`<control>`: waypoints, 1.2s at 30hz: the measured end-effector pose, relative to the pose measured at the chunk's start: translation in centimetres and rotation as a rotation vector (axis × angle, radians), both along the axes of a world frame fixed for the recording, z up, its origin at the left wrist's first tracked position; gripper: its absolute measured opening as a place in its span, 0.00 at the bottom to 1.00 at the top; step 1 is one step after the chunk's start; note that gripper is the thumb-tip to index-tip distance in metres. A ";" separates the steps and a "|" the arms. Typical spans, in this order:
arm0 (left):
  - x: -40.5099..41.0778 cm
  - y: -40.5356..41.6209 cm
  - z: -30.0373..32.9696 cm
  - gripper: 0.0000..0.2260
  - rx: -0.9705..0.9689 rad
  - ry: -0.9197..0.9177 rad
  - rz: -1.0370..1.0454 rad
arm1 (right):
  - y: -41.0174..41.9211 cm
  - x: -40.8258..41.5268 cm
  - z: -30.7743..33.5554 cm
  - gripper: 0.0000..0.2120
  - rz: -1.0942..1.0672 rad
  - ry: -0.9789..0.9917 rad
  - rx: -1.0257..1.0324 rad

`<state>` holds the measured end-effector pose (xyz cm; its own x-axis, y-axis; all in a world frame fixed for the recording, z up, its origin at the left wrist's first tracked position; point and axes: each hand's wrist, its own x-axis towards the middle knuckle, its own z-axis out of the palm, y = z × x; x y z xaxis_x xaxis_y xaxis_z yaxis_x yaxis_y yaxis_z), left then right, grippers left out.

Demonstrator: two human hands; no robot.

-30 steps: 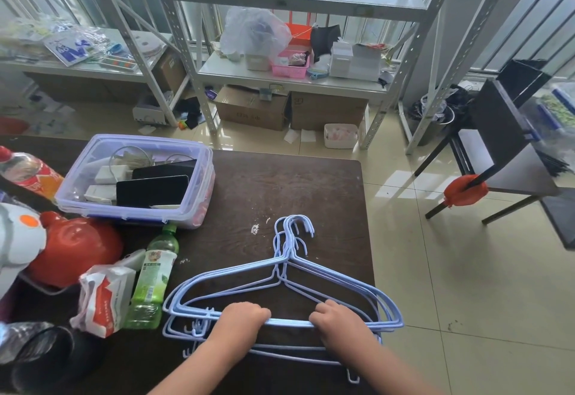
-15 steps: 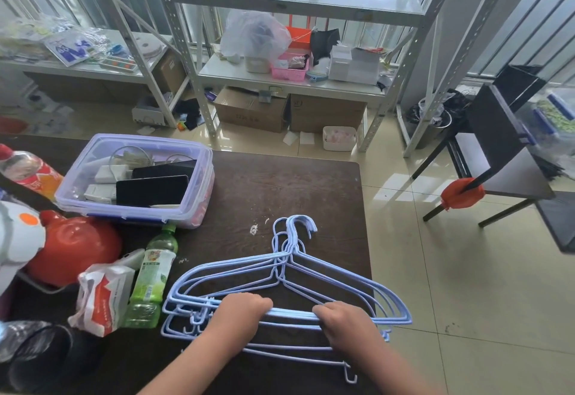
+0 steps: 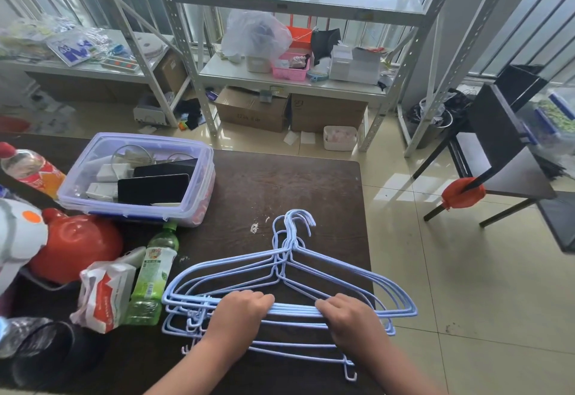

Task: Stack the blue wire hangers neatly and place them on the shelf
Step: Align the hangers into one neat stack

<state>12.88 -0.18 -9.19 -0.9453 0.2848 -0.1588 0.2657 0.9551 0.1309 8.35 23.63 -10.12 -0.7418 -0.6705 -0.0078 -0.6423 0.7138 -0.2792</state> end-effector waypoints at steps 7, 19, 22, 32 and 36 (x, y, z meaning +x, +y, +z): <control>0.9 0.5 0.5 0.14 0.057 0.050 0.010 | 0.7 0.9 1.2 0.09 -0.004 0.031 -0.047; 1.0 0.0 -1.9 0.17 0.003 -0.087 0.023 | -0.1 1.2 -1.4 0.09 -0.017 -0.051 -0.003; 0.7 -0.2 -2.8 0.16 -0.046 -0.174 -0.006 | -0.3 1.2 -2.5 0.12 -0.025 -0.114 0.032; 0.2 -0.2 -4.1 0.18 -0.104 -0.276 0.009 | -0.3 0.6 -4.2 0.08 -0.067 -0.349 0.066; 0.6 0.0 -5.1 0.19 -0.120 -0.289 0.024 | -0.5 0.2 -3.8 0.09 -0.029 -0.429 0.105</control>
